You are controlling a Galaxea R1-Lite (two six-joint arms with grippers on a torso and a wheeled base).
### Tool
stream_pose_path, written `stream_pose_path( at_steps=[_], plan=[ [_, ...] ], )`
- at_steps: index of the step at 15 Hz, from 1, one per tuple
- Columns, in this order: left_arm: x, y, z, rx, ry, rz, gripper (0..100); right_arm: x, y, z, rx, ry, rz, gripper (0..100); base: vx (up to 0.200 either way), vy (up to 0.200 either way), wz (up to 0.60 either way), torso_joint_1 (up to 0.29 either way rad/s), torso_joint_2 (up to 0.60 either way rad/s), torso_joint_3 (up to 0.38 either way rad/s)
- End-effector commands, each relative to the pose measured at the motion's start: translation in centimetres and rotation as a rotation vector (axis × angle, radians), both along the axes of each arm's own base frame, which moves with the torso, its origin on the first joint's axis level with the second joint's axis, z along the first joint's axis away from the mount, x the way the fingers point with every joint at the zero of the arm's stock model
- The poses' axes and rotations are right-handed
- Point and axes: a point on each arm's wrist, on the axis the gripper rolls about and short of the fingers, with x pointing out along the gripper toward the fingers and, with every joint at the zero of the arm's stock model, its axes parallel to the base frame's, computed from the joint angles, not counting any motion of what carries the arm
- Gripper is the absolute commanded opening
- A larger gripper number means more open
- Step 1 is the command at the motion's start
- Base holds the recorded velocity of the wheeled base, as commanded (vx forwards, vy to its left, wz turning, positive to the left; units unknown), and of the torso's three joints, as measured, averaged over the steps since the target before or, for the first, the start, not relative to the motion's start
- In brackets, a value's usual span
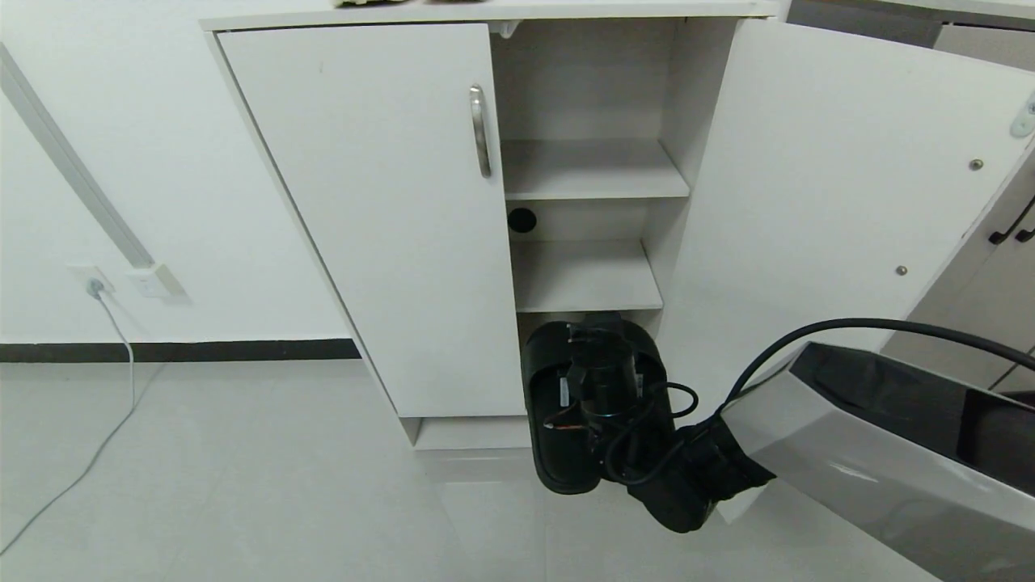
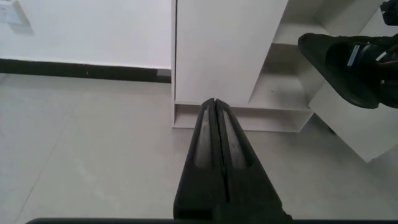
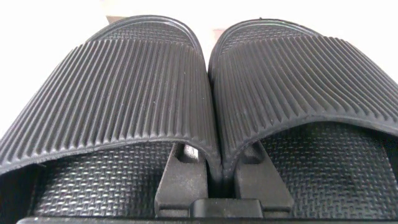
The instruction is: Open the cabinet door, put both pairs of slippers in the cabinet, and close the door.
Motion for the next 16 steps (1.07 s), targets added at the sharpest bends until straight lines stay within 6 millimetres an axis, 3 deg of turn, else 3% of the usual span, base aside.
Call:
stream_pose_path(
  at_steps=[1, 9, 16],
  plan=[
    [0.0, 0.0, 0.0, -0.001, 0.001, 0.001, 0, 0.6, 0.3, -0.7, -0.008, -0.002, -0.004, 0, 0.000, 0.000, 0.00, -0.002, 0.00, -0.183],
    [0.0, 0.0, 0.0, -0.001, 0.001, 0.001, 0, 0.9, 0.2, -0.6, -0.017, -0.014, -0.009, 0, 0.000, 0.000, 0.00, 0.003, 0.00, -0.194],
    [0.0, 0.0, 0.0, -0.002, 0.001, 0.002, 0, 1.7, -0.8, 1.9, 0.011, -0.195, -0.042, 0, 0.000, 0.000, 0.00, 0.001, 0.00, -0.012]
  ],
)
